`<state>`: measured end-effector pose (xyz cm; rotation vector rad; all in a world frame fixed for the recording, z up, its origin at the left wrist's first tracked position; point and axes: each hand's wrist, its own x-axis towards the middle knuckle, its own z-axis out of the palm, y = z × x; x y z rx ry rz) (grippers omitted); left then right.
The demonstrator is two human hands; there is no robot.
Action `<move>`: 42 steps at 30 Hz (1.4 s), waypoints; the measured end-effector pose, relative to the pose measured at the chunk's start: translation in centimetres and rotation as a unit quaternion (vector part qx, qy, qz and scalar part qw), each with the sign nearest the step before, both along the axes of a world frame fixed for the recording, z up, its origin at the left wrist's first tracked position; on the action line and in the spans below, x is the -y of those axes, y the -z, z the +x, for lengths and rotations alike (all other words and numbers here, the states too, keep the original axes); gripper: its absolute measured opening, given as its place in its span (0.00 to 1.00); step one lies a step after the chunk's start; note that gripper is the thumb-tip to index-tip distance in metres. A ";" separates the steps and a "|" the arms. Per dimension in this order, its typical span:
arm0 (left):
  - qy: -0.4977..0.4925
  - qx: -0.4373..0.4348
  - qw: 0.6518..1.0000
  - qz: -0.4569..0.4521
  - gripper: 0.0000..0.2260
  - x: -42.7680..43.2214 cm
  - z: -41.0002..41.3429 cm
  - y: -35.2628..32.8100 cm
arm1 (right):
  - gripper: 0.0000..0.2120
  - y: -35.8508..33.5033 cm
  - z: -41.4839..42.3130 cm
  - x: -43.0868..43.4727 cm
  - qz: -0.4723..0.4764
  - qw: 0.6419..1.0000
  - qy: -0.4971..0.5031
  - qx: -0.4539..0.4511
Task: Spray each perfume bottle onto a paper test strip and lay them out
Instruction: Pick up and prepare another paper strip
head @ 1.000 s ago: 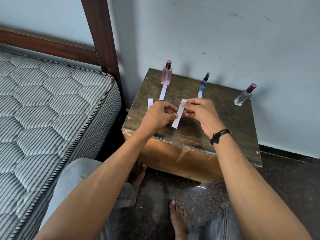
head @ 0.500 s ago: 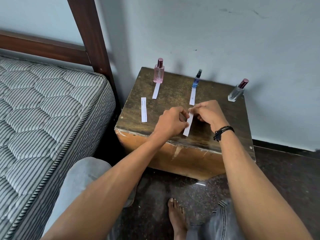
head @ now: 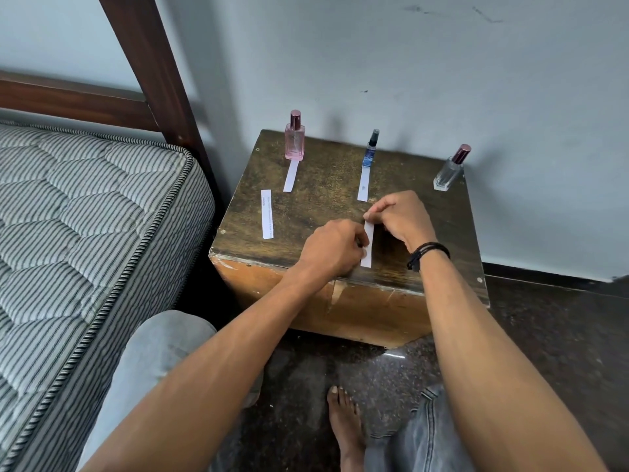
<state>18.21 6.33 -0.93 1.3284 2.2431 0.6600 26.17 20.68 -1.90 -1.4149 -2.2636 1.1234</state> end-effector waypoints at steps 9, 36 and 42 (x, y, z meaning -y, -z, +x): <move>0.000 0.012 1.000 -0.006 0.06 -0.2 -0.3 0.3 | 0.05 0.0 0.2 0.0 0.033 0.999 0.007 0.024; -0.030 0.083 0.993 0.077 0.04 -2.5 -1.0 -1.4 | 0.07 -0.4 3.4 -3.6 -0.029 0.978 0.158 -0.132; -0.014 0.076 0.993 0.089 0.05 -3.9 -0.4 -2.2 | 0.08 -0.1 3.5 -4.0 -0.024 0.976 0.171 -0.133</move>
